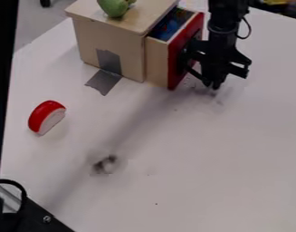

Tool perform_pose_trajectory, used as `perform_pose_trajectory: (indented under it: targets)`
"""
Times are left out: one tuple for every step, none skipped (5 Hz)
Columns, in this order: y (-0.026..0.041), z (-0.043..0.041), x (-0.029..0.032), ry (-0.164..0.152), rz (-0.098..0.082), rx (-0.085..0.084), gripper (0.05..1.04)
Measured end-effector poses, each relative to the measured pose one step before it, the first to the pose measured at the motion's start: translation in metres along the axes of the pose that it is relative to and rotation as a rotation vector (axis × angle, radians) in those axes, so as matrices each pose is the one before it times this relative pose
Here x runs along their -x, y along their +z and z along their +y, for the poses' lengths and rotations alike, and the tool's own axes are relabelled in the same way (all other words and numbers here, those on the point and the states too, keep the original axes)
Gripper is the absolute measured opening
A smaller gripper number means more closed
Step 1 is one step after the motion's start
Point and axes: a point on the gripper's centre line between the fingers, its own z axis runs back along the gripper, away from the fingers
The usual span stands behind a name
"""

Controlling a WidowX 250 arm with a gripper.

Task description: Opened the drawer.

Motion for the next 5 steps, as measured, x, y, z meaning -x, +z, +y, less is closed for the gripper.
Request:
perform_pose_trajectory:
  targets:
    - [0.00044, -0.00944, -0.00016, -0.0109, -0.0049, 0.0007, 0.124]
    - [-0.00058, -0.0014, 0.0001, 0.0052, 0.0005, 0.0051, 0.143]
    - [0.0021, -0.00226, -0.00184, 0.0529, -0.0131, 0.0186, 0.355]
    - [0.03816, -0.00455, -0.01043, 0.0249, -0.0863, 0.0349, 0.666]
    - [0.01687, -0.00445, 0.00398, -0.0061, 0.0143, 0.0234, 0.947]
